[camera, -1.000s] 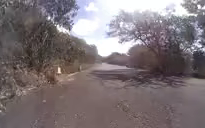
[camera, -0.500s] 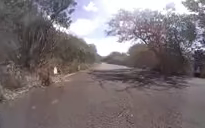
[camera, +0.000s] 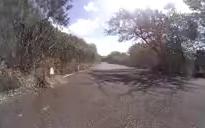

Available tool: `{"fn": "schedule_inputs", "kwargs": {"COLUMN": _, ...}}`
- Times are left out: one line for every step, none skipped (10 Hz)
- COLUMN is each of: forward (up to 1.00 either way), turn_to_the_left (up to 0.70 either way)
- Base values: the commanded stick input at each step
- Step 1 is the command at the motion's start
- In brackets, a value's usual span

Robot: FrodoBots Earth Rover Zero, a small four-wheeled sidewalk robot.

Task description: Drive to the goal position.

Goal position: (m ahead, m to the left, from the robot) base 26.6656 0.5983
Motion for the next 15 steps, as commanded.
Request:
{"fn": "schedule_inputs", "kwargs": {"forward": 0.50, "turn_to_the_left": 0.00}}
{"fn": "schedule_inputs", "kwargs": {"forward": 0.50, "turn_to_the_left": 0.00}}
{"fn": "schedule_inputs", "kwargs": {"forward": 0.50, "turn_to_the_left": 0.00}}
{"fn": "schedule_inputs", "kwargs": {"forward": 0.50, "turn_to_the_left": 0.00}}
{"fn": "schedule_inputs", "kwargs": {"forward": 0.50, "turn_to_the_left": 0.00}}
{"fn": "schedule_inputs", "kwargs": {"forward": 0.50, "turn_to_the_left": 0.00}}
{"fn": "schedule_inputs", "kwargs": {"forward": 0.50, "turn_to_the_left": 0.00}}
{"fn": "schedule_inputs", "kwargs": {"forward": 0.50, "turn_to_the_left": 0.00}}
{"fn": "schedule_inputs", "kwargs": {"forward": 0.50, "turn_to_the_left": 0.00}}
{"fn": "schedule_inputs", "kwargs": {"forward": 0.50, "turn_to_the_left": 0.00}}
{"fn": "schedule_inputs", "kwargs": {"forward": 0.50, "turn_to_the_left": 0.00}}
{"fn": "schedule_inputs", "kwargs": {"forward": 0.50, "turn_to_the_left": 0.00}}
{"fn": "schedule_inputs", "kwargs": {"forward": 0.50, "turn_to_the_left": 0.00}}
{"fn": "schedule_inputs", "kwargs": {"forward": 0.50, "turn_to_the_left": 0.00}}
{"fn": "schedule_inputs", "kwargs": {"forward": 0.50, "turn_to_the_left": 0.00}}
